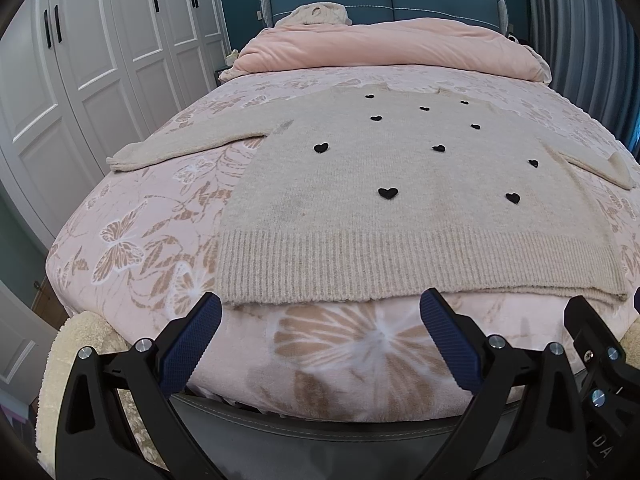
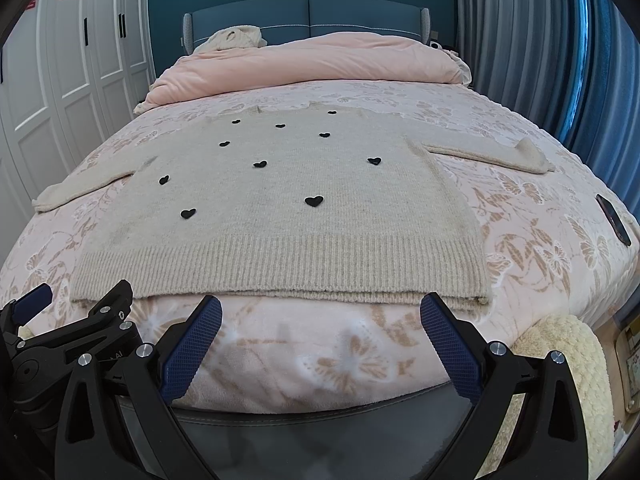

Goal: Fold small clothes

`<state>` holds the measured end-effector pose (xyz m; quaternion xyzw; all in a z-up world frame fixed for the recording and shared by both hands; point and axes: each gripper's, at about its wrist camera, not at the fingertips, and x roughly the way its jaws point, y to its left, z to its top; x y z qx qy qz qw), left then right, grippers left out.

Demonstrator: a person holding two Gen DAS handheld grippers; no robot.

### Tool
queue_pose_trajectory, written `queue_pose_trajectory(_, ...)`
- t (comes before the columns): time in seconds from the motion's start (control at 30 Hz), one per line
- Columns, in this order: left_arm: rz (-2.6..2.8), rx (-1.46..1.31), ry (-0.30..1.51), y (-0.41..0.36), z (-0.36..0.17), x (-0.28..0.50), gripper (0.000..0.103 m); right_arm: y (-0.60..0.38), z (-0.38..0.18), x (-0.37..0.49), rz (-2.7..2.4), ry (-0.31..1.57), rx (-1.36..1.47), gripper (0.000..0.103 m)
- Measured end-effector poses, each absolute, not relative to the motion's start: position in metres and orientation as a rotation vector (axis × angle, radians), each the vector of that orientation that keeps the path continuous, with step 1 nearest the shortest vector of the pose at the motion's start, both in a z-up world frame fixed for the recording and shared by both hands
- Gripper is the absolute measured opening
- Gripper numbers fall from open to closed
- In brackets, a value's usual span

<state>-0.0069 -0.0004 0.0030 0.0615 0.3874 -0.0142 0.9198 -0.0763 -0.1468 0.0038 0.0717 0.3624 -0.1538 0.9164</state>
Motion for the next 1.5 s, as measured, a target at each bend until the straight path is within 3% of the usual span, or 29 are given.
queue_pose_trajectory(1.2,-0.080,0.078,0.848,0.009,0.002,-0.001,0.098,-0.151,-0.001,-0.071,-0.260,0.762,0.172,0.098)
queue_pose_trajectory(1.33,-0.070,0.010,0.864,0.028,0.007,0.015,0.098,-0.193,0.005,-0.057,-0.241,0.737,0.238,0.098)
queue_pose_trajectory(1.5,-0.040,-0.079,0.898,0.054,0.012,0.044,0.098,-0.342,0.014,-0.027,-0.390,0.712,0.454,0.098)
